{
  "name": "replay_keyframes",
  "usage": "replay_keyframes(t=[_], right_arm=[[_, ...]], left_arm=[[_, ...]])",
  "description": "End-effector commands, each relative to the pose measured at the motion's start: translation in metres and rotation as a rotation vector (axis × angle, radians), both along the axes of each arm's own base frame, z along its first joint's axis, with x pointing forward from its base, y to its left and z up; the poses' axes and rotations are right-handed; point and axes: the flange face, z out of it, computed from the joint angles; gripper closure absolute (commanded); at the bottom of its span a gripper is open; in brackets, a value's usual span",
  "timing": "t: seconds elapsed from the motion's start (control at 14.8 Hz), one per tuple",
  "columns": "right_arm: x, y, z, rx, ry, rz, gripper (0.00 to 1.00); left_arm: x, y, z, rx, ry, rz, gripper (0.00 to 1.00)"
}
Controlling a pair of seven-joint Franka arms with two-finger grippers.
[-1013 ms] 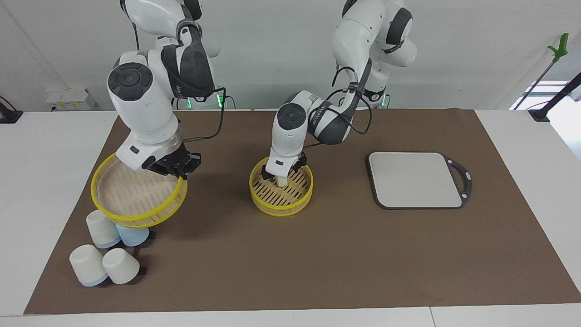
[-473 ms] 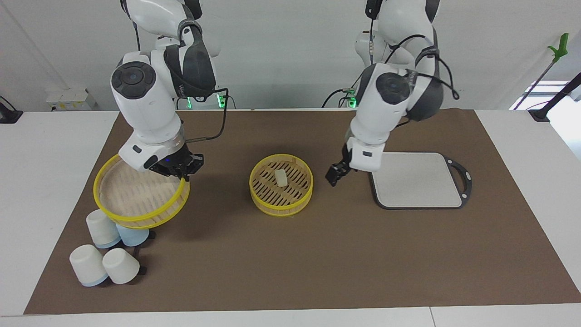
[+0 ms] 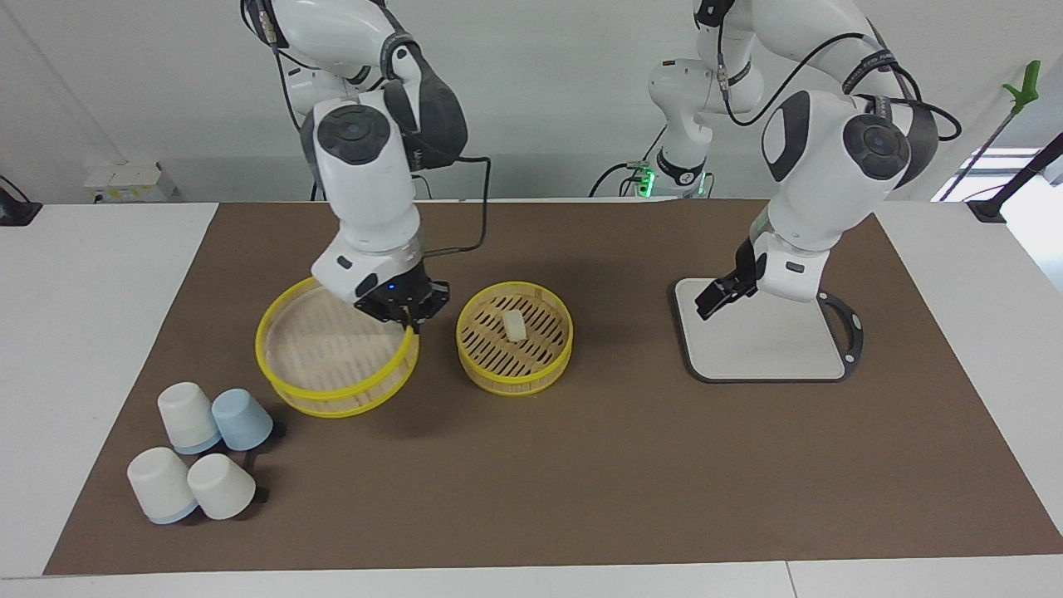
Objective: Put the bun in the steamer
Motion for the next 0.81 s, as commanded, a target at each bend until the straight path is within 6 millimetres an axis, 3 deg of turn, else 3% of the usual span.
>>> replay_keyframes(t=[0.0,0.2,0.41,0.74], right_arm=[[-0.021,0.054,-0.009,0.028,-0.005,-0.076,1.0],[-0.035,0.094,-0.032,0.018,0.028,-0.137,1.0],[-0.035,0.133,-0.06,0.013,0.04,-0.242,1.0],[-0.038,0.168,-0.077,0.023,0.036,-0.305,1.0]], left_arm=[[-0.015,0.028,0.009,0.051,0.019,-0.096,0.0],[-0.015,0.07,0.018,0.042,0.015,-0.258,0.0],[-0.02,0.072,0.027,0.041,0.007,-0.288,0.0],[-0.017,0.078,0.023,0.036,-0.011,-0.324,0.0]])
